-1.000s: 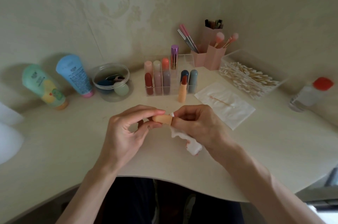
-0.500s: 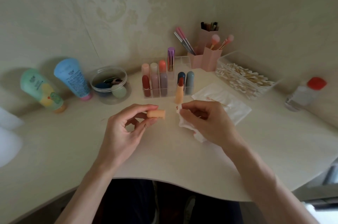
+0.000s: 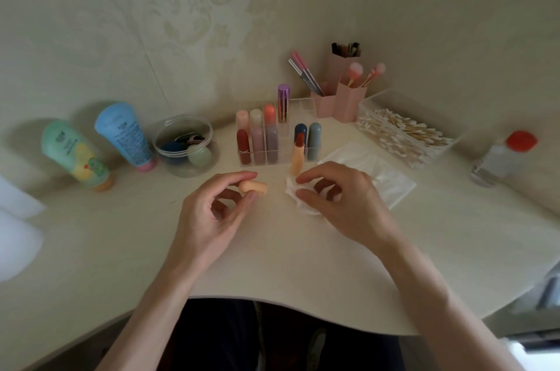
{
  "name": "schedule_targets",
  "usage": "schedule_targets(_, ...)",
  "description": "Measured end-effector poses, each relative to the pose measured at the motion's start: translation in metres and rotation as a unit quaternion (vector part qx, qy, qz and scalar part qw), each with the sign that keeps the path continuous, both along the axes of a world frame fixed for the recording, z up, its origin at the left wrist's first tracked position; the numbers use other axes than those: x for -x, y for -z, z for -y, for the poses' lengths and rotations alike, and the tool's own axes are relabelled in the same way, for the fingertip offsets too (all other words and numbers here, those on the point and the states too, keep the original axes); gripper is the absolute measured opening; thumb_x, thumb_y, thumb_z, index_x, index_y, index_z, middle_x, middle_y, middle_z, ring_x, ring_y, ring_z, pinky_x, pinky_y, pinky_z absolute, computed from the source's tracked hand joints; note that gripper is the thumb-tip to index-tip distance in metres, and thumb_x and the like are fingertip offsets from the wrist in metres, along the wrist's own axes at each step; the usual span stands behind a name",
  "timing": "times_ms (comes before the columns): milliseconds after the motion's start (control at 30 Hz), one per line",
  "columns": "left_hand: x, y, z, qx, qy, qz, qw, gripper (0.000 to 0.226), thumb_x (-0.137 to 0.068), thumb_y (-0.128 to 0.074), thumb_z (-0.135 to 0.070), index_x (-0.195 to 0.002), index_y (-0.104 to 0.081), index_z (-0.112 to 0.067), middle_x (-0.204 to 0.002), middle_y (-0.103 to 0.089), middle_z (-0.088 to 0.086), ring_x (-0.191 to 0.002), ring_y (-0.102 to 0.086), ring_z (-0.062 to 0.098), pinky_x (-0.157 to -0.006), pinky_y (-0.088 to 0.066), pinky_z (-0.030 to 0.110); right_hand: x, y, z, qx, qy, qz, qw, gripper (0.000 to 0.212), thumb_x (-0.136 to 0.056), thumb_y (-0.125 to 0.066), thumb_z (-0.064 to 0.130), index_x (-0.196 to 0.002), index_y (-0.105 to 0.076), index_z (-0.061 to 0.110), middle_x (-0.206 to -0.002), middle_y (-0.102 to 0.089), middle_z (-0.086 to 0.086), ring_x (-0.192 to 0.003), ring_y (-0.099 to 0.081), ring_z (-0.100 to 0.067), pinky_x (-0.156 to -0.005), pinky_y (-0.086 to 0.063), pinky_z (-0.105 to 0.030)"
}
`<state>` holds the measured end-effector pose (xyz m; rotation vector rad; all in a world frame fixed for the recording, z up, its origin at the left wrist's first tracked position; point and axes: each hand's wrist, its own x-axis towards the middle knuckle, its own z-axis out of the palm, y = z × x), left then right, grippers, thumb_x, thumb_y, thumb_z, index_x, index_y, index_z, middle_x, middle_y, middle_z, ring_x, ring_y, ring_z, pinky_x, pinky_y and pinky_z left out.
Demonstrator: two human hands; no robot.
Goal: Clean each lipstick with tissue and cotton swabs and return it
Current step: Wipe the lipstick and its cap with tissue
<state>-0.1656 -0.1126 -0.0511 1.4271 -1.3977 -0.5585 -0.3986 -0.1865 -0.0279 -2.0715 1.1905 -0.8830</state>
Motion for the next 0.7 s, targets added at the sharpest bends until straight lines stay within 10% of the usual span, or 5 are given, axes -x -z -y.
schedule_targets(200,-0.001,0.0,0.0,-0.018,0.002,-0.027,0.999,0.019,-0.092,-0.076,-0.023,-0.111,-0.075,-0.028,-0.101,-0.075,-0.006,-0.071,-0.064,0.015,-0.065,-0.049,0.018,0.007,-0.001,0.008,0.075,0.097,0.033,0.992,0.011,-0.095,-0.076,0.021,-0.105,-0.08,0.024,-0.097,-0.073,0.013,-0.086,-0.067,-0.006,-0.07,-0.046,-0.011)
schedule_targets(533,0.001,-0.001,0.001,-0.019,0.007,-0.034,0.999,0.015,-0.092,-0.075,-0.023,-0.107,-0.075,-0.026,-0.096,-0.076,-0.009,-0.071,-0.066,0.013,-0.065,-0.051,0.02,0.043,0.017,0.032,0.09,0.291,-0.226,0.925,0.01,-0.095,-0.072,0.018,-0.101,-0.079,0.014,-0.105,-0.069,-0.013,-0.105,-0.056,-0.038,-0.089,-0.043,-0.043)
schedule_targets(700,0.0,-0.004,0.0,-0.012,0.026,-0.077,0.997,0.018,-0.094,-0.072,-0.02,-0.111,-0.074,-0.019,-0.093,-0.077,-0.005,-0.076,-0.072,0.016,-0.075,-0.054,0.017,0.035,0.005,0.025,0.156,0.187,-0.067,0.968,0.006,-0.1,-0.067,0.011,-0.103,-0.071,0.015,-0.1,-0.069,-0.004,-0.098,-0.064,-0.028,-0.084,-0.049,-0.036)
